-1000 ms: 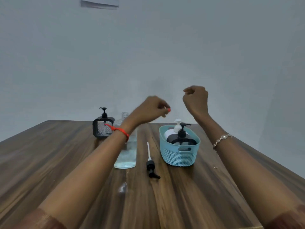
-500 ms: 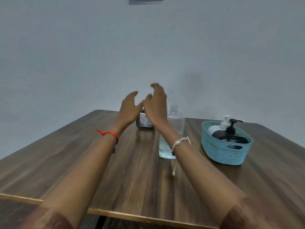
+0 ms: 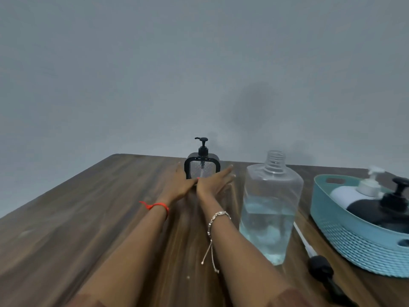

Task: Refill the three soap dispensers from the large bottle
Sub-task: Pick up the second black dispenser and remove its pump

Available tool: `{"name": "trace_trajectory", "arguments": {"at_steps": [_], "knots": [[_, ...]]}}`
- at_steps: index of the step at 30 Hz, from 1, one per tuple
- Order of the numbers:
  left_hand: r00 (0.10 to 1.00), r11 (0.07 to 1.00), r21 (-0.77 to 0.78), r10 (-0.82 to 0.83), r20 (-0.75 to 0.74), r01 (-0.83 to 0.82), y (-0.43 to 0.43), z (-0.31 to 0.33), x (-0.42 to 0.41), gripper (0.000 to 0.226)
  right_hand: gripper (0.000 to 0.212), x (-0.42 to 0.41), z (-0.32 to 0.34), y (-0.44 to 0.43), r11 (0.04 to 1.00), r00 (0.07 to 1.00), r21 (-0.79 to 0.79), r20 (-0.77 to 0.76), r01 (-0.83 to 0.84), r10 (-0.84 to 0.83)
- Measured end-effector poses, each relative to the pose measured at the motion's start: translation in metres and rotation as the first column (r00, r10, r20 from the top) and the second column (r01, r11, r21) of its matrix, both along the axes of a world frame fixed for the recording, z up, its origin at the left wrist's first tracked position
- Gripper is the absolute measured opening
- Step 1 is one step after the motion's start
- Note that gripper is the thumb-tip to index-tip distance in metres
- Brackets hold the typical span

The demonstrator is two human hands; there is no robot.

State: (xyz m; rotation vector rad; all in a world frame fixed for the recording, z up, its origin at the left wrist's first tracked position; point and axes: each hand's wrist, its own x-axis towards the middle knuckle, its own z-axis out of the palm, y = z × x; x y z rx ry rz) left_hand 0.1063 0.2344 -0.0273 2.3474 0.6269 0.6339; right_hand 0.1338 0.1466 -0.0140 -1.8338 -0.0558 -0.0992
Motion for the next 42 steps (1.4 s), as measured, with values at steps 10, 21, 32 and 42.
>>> {"name": "trace_trajectory", "arguments": {"at_steps": [10, 21, 32, 42], "knots": [[0.97, 0.965, -0.239, -0.048, 0.236, 0.106, 0.014, -0.005, 0.039, 0.058, 0.07, 0.029, -0.012, 0.024, 0.999, 0.999, 0.033, 0.04, -0.025, 0.023], [0.876, 0.808, -0.515, -0.002, 0.483, 0.286, -0.018, 0.059, -0.055, 0.04, 0.047, -0.063, 0.064, -0.027, 0.992, 0.981, -0.033, 0.147, -0.126, 0.129], [0.843, 0.844, -0.407, -0.094, 0.529, 0.349, -0.092, 0.098, -0.175, 0.027, 0.047, -0.163, 0.108, -0.126, 0.932, 0.761, -0.143, 0.543, -0.332, 0.354], [0.803, 0.736, -0.438, -0.237, 0.546, 0.515, -0.158, 0.064, -0.213, 0.044, 0.039, -0.176, 0.108, -0.213, 0.836, 0.726, -0.264, 0.415, -0.48, 0.548]]}}
